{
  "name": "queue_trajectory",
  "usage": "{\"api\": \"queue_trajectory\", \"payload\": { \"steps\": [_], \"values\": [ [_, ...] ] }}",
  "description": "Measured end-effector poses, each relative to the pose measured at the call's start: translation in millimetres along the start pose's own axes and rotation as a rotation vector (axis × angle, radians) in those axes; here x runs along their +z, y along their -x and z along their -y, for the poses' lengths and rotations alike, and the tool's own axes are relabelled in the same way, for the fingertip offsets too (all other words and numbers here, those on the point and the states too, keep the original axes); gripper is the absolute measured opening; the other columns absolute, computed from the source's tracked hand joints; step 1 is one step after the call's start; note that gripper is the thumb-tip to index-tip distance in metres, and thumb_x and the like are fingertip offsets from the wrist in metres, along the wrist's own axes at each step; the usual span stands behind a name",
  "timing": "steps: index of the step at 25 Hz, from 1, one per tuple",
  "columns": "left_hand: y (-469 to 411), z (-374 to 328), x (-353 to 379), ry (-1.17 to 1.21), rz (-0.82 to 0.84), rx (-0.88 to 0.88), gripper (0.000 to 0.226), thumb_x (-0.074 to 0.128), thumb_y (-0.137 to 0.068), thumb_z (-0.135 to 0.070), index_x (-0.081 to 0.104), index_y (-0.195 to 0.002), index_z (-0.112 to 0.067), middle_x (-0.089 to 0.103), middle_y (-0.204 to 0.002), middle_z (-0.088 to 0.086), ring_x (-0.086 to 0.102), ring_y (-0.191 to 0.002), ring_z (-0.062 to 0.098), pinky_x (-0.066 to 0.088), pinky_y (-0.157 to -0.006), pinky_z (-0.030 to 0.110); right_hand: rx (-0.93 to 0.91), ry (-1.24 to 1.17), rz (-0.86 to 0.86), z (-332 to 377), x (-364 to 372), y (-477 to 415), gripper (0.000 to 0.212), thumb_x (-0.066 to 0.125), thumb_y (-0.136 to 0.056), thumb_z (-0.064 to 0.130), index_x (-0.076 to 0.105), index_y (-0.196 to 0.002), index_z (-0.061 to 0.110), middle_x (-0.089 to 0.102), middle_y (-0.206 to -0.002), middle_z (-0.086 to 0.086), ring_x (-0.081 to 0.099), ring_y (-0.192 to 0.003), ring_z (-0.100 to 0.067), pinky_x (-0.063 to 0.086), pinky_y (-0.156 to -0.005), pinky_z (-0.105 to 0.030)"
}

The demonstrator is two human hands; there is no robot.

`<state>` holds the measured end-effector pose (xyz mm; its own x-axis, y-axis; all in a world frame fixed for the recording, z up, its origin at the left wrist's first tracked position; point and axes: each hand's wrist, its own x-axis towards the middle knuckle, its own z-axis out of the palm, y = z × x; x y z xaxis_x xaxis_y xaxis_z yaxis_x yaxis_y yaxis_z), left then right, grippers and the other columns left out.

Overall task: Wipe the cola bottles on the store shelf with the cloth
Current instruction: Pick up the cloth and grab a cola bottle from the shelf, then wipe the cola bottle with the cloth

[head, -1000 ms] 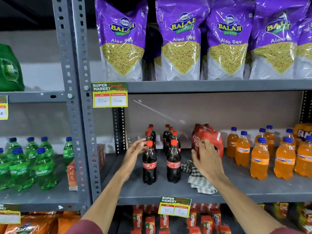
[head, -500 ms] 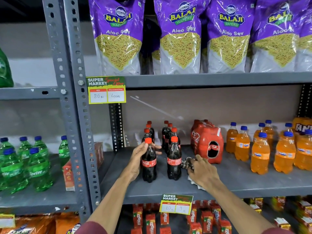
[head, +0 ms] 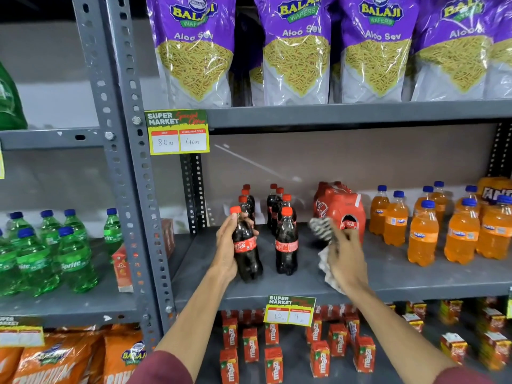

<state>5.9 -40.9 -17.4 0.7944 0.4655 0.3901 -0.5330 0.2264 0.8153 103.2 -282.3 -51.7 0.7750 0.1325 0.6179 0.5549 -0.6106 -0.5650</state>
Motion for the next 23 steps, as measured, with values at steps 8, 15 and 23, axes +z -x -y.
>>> {"api": "queue_trajectory", "payload": {
  "steps": [8,15,23],
  "values": [
    [22,-38,26,0.064,0.053,-0.064,0.030,0.059,-0.096,-0.042,0.075,-0.097,-0.017,0.073,-0.085,0.002,0.066,-0.069,0.021,0.054,-0.068,0.033,-0.239,-0.412,-0.403,79,-53,43,0.054,0.050,-0.098,-0.008,0.053,-0.144,0.020,0.038,-0.120,-0.004,0.041,-0.106,0.013,0.037,-0.091,-0.003],
    [46,-67,61,0.158,0.102,-0.112,0.044,0.060,-0.095,-0.048,0.067,-0.113,-0.008,0.068,-0.107,0.016,0.067,-0.085,0.028,0.056,-0.084,0.043,-0.400,-0.525,-0.291,151,-64,50,0.060,0.047,-0.094,-0.011,0.057,-0.140,0.026,0.040,-0.131,-0.001,0.044,-0.124,-0.003,0.038,-0.108,-0.016],
    [58,-91,79,0.075,0.117,-0.014,0.030,0.047,-0.102,-0.020,0.076,-0.096,-0.016,0.081,-0.094,0.005,0.077,-0.088,0.019,0.063,-0.072,0.030,-0.565,-0.302,-0.148,178,-63,44,0.042,0.056,-0.099,0.027,0.058,-0.140,0.033,0.041,-0.143,0.006,0.042,-0.119,-0.014,0.033,-0.109,-0.015]
  ]
}}
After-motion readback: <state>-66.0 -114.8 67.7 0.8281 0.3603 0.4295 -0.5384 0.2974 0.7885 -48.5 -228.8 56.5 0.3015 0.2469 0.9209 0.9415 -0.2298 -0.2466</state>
